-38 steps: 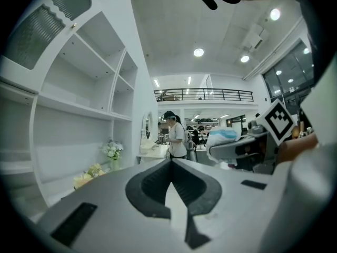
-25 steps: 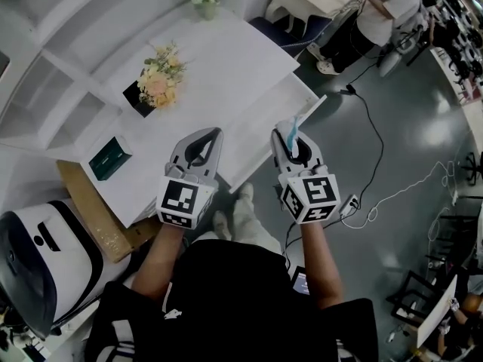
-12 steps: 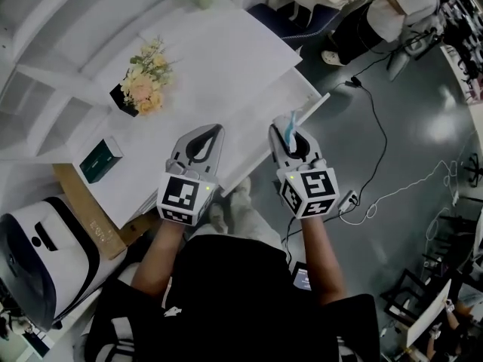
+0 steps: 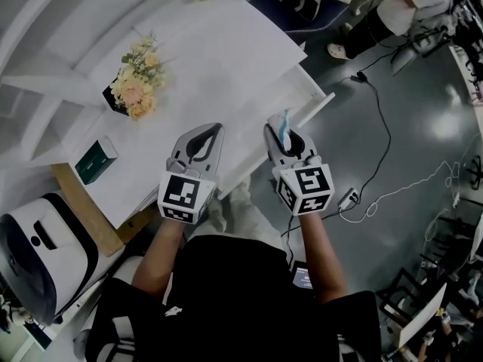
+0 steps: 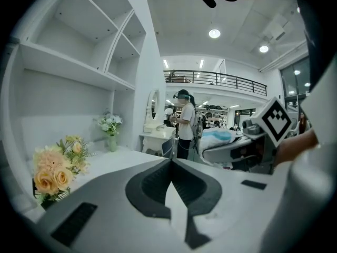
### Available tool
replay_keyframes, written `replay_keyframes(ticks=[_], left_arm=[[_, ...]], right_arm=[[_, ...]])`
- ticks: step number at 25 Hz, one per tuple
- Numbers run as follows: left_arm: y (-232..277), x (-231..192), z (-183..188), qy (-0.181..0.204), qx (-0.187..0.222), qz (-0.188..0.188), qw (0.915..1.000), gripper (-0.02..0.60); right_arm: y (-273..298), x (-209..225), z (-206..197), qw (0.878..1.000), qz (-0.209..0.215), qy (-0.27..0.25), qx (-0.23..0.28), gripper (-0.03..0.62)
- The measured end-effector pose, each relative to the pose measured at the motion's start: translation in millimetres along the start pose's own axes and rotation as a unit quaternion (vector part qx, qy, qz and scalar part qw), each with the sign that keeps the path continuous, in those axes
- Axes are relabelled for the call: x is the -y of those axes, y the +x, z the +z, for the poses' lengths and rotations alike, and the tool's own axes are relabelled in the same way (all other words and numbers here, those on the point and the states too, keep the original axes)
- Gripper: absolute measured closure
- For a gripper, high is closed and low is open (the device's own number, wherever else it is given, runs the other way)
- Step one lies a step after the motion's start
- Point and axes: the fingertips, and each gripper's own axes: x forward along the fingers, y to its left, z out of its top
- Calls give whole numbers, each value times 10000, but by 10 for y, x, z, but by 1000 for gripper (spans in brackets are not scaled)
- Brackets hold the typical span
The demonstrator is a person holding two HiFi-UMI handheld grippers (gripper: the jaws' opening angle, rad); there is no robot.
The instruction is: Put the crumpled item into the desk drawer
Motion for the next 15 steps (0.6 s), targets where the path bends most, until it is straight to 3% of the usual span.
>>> replay_keyframes(ticks=[15], left_arm=[[325,-185,-456,-195,-443,140,9987,575]], right_arm=[[520,104,-615,9924,417,-453,-1070,507]])
